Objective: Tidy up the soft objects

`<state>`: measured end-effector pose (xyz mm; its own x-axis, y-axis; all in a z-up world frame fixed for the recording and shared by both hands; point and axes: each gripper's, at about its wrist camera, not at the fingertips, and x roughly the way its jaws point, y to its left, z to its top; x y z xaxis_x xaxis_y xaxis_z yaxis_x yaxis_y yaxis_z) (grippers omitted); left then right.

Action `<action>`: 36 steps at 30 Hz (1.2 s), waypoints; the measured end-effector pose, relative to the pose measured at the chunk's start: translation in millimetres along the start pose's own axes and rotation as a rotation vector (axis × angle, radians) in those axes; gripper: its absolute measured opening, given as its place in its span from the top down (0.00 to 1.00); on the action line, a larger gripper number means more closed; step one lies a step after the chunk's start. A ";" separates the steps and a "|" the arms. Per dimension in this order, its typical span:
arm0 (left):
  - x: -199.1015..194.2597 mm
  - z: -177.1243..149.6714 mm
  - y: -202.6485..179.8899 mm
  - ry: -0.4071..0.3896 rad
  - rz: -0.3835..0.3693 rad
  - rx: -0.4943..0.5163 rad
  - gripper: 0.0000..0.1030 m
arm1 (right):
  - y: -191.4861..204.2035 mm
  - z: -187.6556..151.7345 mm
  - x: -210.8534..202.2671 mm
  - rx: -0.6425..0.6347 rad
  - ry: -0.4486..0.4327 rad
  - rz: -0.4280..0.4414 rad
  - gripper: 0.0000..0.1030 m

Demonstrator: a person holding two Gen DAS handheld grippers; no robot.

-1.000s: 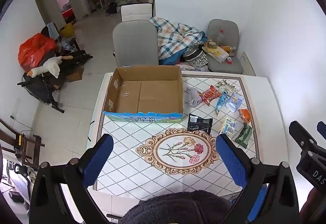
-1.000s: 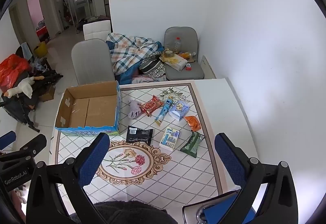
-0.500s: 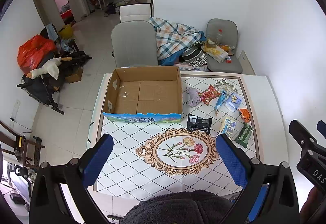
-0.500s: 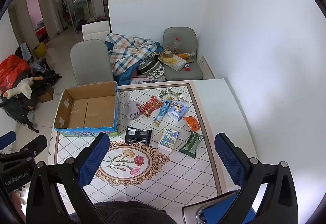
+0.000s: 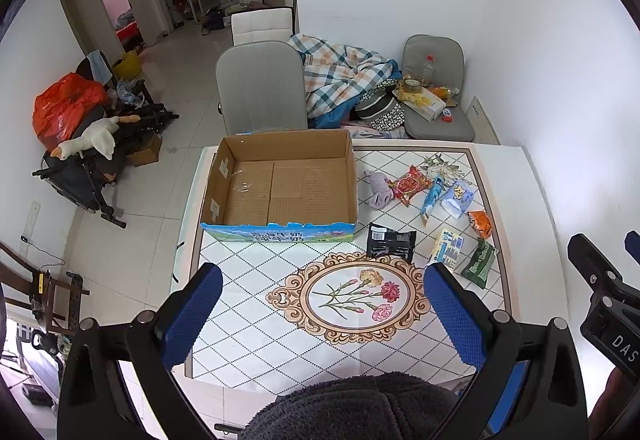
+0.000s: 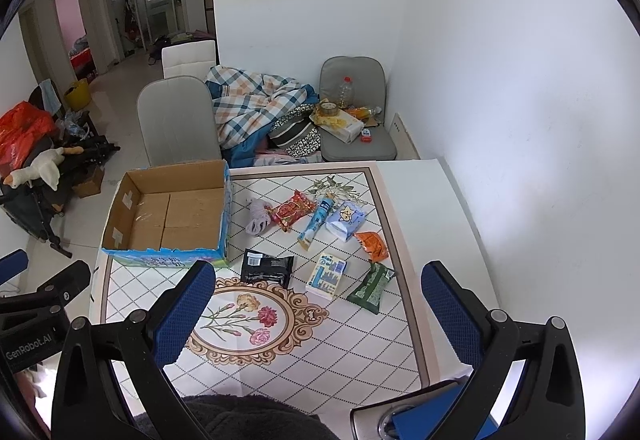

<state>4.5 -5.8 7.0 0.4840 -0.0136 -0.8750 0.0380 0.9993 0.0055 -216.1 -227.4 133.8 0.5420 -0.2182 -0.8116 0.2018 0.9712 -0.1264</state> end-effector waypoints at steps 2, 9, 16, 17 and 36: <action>-0.4 0.4 0.0 0.000 0.001 0.002 0.00 | -0.3 0.1 1.0 0.001 0.001 0.000 0.00; -0.9 0.7 1.4 0.000 0.000 0.000 0.00 | 0.0 -1.1 0.4 0.000 0.003 0.004 0.00; 0.0 0.7 2.8 0.000 -0.003 0.001 0.00 | 0.8 -2.7 2.3 0.003 0.009 0.005 0.00; -0.3 0.8 3.0 -0.001 -0.003 0.003 0.00 | 0.5 -2.9 2.9 0.004 0.009 0.006 0.00; -0.4 2.7 3.9 -0.003 -0.010 0.001 0.00 | -0.1 -4.3 2.7 0.019 0.001 0.003 0.00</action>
<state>6.9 -2.0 8.7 0.4864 -0.0239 -0.8734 0.0439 0.9990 -0.0029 -218.2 -227.7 129.2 0.5417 -0.2155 -0.8124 0.2156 0.9699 -0.1136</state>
